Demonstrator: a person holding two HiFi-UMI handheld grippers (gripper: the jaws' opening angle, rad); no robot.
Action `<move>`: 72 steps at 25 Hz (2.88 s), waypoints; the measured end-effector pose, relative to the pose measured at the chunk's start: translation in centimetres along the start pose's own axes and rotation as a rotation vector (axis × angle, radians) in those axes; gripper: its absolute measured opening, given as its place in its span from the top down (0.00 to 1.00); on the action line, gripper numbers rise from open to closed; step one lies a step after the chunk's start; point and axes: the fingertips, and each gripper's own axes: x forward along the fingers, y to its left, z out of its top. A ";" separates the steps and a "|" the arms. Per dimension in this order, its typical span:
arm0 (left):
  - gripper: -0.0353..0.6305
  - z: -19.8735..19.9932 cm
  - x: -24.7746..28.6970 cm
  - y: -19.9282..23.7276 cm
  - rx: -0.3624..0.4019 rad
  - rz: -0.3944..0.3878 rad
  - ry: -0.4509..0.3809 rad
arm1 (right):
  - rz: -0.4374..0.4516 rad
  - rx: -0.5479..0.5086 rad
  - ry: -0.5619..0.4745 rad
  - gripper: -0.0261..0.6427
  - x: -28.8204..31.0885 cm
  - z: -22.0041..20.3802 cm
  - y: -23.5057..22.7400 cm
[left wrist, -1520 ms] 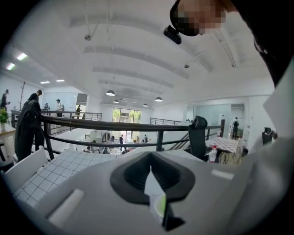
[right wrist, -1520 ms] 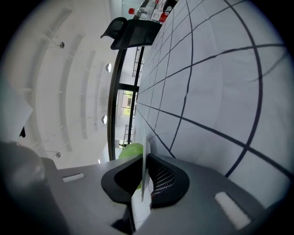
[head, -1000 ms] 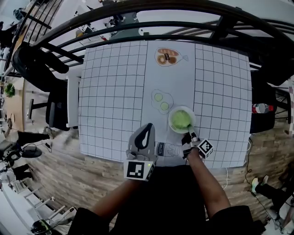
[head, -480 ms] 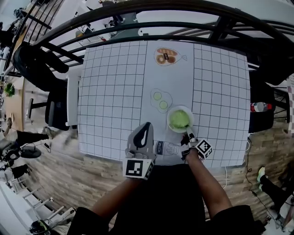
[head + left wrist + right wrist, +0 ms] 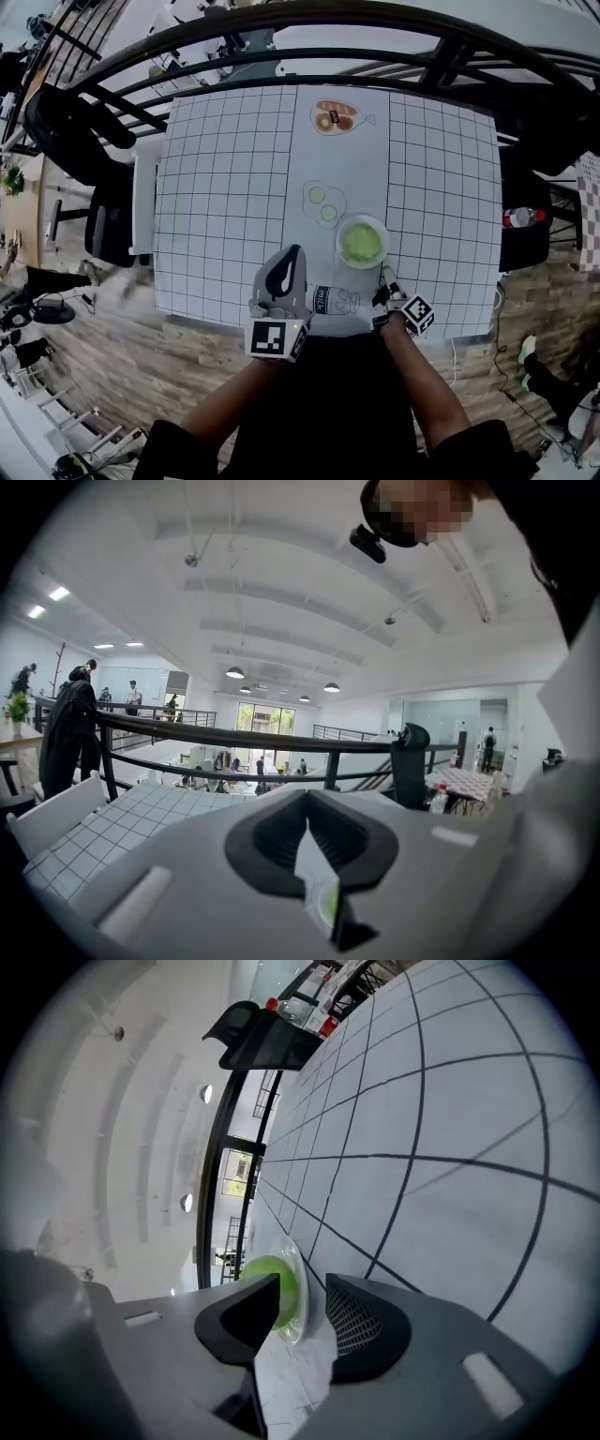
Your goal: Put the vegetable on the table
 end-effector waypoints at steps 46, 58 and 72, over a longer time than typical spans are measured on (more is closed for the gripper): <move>0.93 6.9 -7.6 -5.9 0.025 -0.125 -0.192 | 0.217 -1.245 -0.278 0.97 -14.1 -4.8 32.3; 0.93 6.9 -9.0 -3.6 0.040 -0.138 -0.216 | 0.267 -1.260 -0.304 0.97 -13.3 -8.5 34.3; 0.93 7.2 -8.9 -2.8 0.056 -0.183 -0.228 | 0.244 -1.252 -0.353 0.97 -13.4 -8.6 34.3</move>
